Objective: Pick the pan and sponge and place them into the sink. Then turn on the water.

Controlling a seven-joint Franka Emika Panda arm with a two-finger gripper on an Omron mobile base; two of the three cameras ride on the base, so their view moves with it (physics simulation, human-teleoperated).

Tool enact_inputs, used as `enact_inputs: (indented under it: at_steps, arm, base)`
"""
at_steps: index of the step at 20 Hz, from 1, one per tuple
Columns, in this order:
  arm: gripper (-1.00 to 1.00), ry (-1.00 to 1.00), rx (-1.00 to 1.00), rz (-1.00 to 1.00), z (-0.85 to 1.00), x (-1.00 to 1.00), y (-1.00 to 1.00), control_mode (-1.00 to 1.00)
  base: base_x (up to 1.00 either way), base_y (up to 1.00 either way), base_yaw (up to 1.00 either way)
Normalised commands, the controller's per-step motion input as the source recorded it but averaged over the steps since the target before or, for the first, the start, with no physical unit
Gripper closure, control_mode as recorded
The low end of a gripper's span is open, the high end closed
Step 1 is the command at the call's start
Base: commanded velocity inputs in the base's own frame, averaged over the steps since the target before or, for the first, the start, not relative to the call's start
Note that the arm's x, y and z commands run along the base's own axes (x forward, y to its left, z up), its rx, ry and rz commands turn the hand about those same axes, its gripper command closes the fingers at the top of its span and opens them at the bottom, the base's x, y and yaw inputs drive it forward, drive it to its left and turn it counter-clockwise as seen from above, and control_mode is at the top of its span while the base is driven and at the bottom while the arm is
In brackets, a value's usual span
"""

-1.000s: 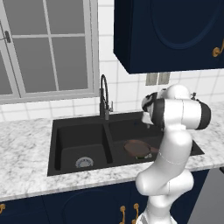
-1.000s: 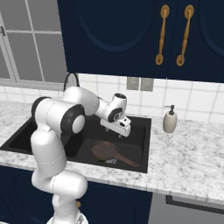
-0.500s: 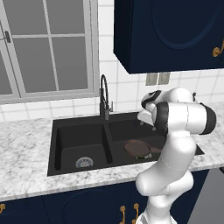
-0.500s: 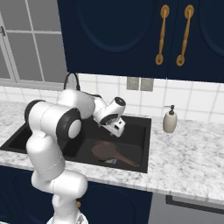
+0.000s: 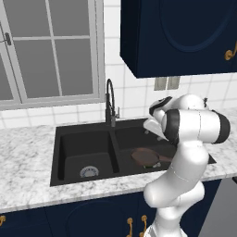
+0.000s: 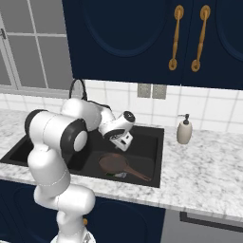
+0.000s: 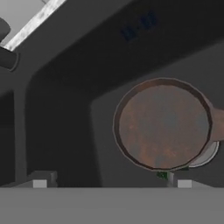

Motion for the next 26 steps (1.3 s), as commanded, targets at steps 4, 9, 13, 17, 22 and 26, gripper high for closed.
enact_inputs:
  at_steps: [4, 9, 13, 17, 22, 26]
  arm:
    - [-1.00, 0.00, 0.01, 0.00, 0.00, 0.00, 0.15, -1.00]
    - [-1.00, 0.00, 0.01, 0.00, 0.00, 0.00, 0.28, -1.00]
    - [-1.00, 0.00, 0.06, 0.00, 0.00, 0.15, 0.27, -1.00]
    - [-1.00, -0.02, 0.11, 0.00, 0.00, 0.22, 0.21, -1.00]
    - [-1.00, -0.03, 0.11, 0.00, 0.00, 0.25, 0.20, -1.00]
    - [-1.00, -0.02, 0.07, 0.00, 0.00, 0.35, 0.14, -1.00]
  base:
    - [0.00, 0.00, 0.00]
    - [0.00, 0.00, 0.00]
    - [0.00, 0.00, 0.00]
    - [0.00, 0.00, 0.00]
    - [0.00, 0.00, 0.00]
    - [0.00, 0.00, 0.00]
